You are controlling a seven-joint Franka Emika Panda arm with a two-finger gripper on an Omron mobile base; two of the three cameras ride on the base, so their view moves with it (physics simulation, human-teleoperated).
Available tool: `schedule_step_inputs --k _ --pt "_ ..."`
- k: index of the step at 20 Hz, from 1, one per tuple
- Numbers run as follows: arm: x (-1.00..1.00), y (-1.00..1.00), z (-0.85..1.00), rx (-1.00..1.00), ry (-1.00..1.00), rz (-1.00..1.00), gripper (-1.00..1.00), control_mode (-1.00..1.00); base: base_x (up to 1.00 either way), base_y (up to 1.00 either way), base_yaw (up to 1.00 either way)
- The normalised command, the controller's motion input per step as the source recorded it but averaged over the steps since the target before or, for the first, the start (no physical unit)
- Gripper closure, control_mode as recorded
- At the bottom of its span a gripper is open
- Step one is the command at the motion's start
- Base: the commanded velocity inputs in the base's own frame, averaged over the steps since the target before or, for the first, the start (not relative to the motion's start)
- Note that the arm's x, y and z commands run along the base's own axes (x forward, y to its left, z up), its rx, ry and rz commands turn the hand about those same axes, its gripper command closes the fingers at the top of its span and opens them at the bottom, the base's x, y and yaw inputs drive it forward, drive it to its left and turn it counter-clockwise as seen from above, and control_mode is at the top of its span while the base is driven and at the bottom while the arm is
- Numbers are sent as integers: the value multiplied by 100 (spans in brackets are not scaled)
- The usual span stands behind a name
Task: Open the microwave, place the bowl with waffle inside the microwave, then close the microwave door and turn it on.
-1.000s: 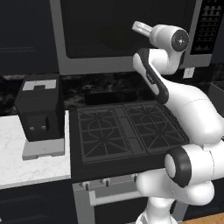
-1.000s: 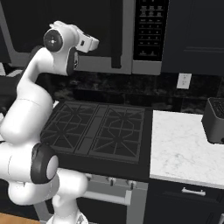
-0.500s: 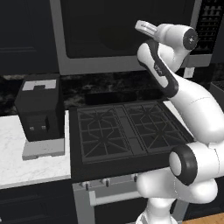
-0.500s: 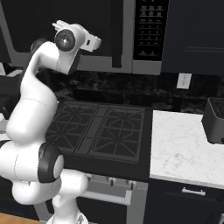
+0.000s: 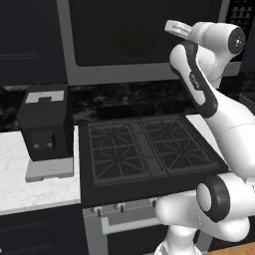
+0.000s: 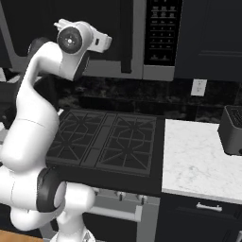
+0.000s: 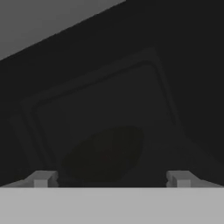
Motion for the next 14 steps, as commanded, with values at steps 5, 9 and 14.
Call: schedule_step_inputs --k 5,9,14 --pt "-67 -58 10 -15 1 0 -100 -100 0 0 0" --pt "-48 -86 -5 -18 0 0 -100 -100 0 0 0" --pt "-40 -100 -27 -16 0 2 -100 -100 0 0 0"
